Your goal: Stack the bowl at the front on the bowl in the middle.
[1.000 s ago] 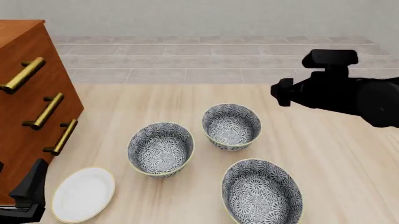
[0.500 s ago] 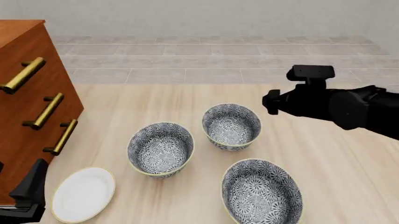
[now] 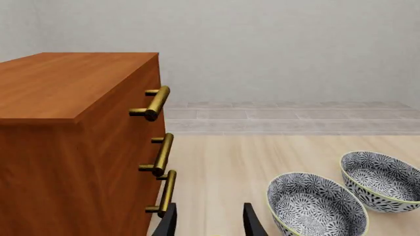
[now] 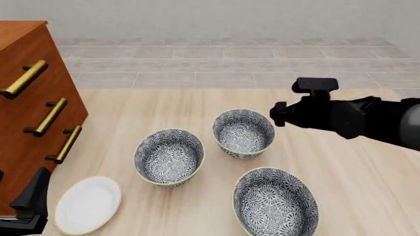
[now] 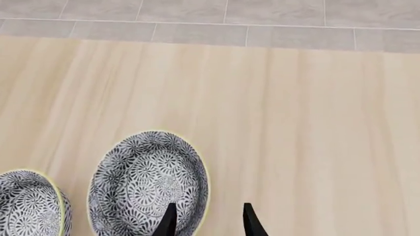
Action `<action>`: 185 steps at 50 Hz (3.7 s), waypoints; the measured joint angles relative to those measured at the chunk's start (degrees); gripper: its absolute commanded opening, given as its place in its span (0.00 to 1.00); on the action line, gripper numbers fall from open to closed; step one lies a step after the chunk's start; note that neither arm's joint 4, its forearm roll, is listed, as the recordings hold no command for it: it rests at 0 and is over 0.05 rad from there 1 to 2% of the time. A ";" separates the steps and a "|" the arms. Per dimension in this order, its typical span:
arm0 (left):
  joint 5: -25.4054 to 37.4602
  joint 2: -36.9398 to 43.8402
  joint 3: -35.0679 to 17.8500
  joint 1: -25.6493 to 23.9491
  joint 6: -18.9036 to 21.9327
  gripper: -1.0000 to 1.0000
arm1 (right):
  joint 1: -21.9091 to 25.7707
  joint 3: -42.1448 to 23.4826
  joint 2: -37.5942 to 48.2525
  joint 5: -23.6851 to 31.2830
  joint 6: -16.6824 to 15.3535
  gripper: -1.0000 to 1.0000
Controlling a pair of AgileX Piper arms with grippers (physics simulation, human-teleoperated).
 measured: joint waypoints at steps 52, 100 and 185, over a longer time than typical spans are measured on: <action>0.00 0.00 0.00 0.00 0.00 1.00 | 1.17 -2.47 9.63 -4.48 1.11 1.00; 0.00 0.00 0.00 0.00 0.00 1.00 | 2.08 -4.70 14.89 -5.92 2.08 1.00; 0.00 0.00 0.00 0.00 0.00 1.00 | 7.58 -20.66 -2.51 14.23 -2.09 0.00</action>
